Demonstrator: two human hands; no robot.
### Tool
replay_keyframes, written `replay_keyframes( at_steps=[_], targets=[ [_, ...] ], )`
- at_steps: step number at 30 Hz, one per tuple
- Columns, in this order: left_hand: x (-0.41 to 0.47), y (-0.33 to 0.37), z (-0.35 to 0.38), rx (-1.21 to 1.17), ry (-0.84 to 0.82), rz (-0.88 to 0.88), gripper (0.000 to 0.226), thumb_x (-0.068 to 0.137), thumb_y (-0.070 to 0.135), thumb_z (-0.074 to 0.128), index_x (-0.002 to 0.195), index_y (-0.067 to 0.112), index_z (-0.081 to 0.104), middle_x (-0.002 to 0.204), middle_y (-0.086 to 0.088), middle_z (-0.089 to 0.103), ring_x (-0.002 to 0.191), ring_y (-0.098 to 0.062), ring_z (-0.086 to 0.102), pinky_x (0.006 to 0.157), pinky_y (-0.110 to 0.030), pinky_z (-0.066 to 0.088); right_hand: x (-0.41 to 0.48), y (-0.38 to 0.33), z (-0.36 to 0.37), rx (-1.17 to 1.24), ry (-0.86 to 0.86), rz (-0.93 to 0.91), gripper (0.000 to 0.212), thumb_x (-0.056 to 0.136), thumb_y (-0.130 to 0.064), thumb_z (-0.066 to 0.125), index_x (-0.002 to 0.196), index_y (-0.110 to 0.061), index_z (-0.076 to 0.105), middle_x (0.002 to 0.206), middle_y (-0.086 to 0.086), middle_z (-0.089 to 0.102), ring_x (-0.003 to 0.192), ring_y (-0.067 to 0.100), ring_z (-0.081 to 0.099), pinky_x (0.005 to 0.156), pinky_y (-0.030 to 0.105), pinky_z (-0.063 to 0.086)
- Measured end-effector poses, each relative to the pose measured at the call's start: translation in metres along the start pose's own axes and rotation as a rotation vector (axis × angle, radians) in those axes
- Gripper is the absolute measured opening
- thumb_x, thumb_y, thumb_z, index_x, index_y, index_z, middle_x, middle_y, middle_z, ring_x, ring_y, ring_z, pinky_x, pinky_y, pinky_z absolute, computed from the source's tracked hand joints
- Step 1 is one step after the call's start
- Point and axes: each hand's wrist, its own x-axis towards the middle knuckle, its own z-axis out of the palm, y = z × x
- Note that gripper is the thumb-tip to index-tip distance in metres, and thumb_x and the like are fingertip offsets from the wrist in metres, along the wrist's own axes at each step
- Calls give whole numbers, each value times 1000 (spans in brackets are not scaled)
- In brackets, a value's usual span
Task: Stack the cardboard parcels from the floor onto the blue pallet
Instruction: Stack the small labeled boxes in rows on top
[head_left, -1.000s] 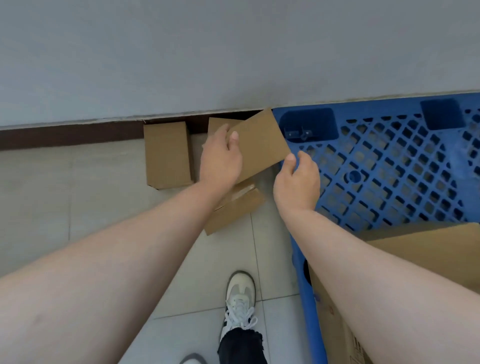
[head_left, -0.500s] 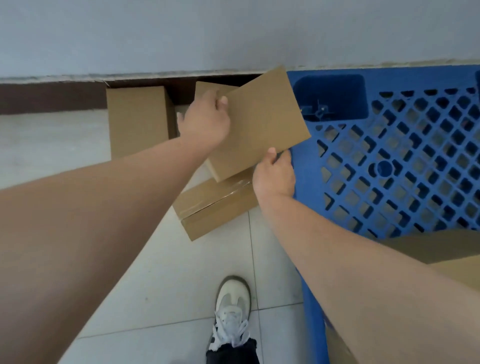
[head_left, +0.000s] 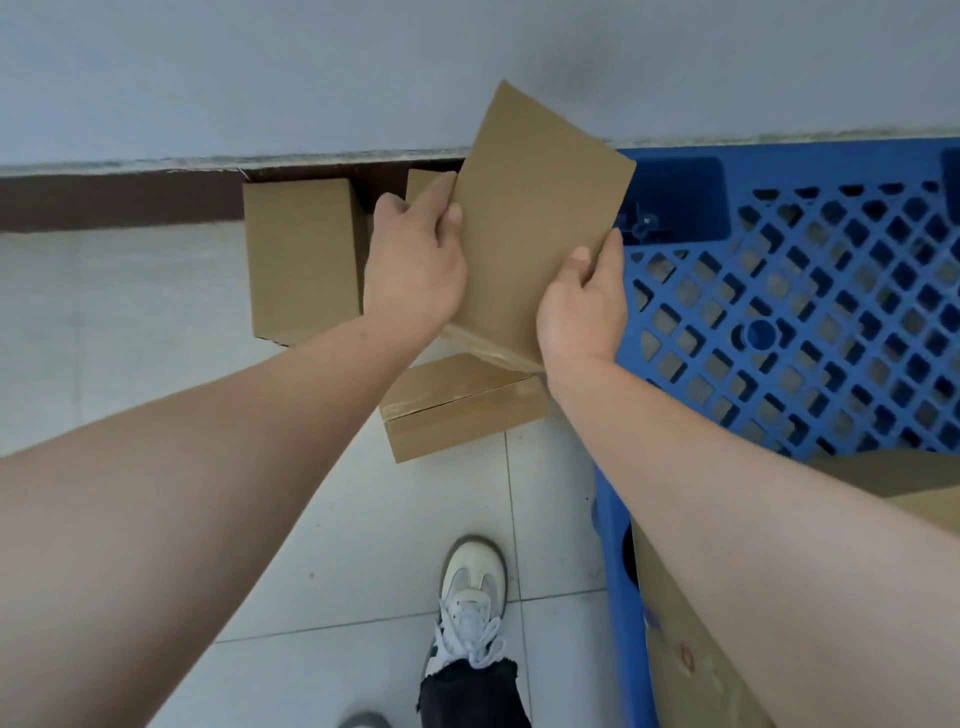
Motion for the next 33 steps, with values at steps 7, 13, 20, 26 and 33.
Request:
replay_keyframes(
  at_steps=[7,13,20,26,33],
  targets=[
    [-56,35,-29,-136,44,27,45,101,23,33,145,29,37,117,-4,51,109,-17,45,98,-19,31,-44,-33,-48,-5,-2,-135,47,101,-33,29,147,-34,21,127,-14,49,127,16,40,107,31,31],
    [-126,80,-60,-331,98,45,44,102,20,34,146,22,36,147,7,42,135,-6,37,98,-6,22,-100,-63,-104,-21,34,-229,47,102,-28,31,148,-30,23,142,-7,44,129,14,41,102,24,30],
    [-230,129,-85,-447,101,74,43,102,18,37,144,21,39,147,12,42,132,2,36,91,6,21,-178,-73,-190,-14,79,-291,46,101,-27,33,146,-30,27,146,-12,39,132,8,37,95,14,22],
    [-304,182,-87,-503,72,108,42,102,17,36,144,20,39,148,10,40,136,-2,35,99,-4,21,-222,-79,-271,-19,134,-322,45,101,-25,34,146,-27,29,148,-12,36,134,7,34,100,14,23],
    [-379,233,-56,-595,23,105,42,102,19,35,143,23,40,146,10,43,132,-3,39,105,-15,28,-249,-58,-361,-24,199,-327,45,100,-26,36,145,-27,32,146,-11,40,132,8,38,108,23,28]
  ],
)
